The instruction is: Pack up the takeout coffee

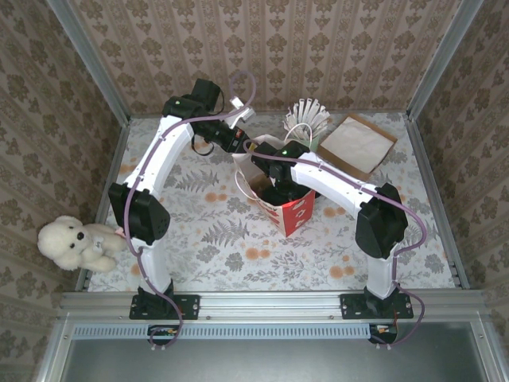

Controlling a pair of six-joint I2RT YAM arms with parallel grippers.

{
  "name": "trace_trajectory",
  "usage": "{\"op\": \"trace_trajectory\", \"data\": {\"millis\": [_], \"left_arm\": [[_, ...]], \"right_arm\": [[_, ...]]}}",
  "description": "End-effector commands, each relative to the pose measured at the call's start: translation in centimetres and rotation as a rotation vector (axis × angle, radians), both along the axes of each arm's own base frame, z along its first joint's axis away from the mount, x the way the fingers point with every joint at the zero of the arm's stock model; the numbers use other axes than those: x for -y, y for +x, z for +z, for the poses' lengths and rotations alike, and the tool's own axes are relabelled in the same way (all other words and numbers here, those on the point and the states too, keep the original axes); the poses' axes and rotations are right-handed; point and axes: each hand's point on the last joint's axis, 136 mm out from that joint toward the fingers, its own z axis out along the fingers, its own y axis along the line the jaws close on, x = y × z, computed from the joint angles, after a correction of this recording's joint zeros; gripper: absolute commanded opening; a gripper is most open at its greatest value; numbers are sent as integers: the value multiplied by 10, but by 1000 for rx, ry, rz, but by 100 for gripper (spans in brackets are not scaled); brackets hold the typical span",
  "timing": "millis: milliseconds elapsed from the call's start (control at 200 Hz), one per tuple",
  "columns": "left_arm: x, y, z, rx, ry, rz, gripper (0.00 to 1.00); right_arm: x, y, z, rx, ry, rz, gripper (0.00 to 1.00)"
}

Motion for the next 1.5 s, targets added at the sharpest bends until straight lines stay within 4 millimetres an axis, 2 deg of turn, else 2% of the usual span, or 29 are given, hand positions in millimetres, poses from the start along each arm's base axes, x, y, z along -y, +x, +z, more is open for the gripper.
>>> {"op": "trace_trajectory", "data": {"millis": [0, 1490], "left_arm": [[1, -3, 2, -23, -1, -1, 0], [1, -2, 1, -27, -1, -1, 0]], "right_arm": [[5, -1, 2, 4, -4, -7, 68], [19, -7, -50, -62, -68, -27, 67]]}}
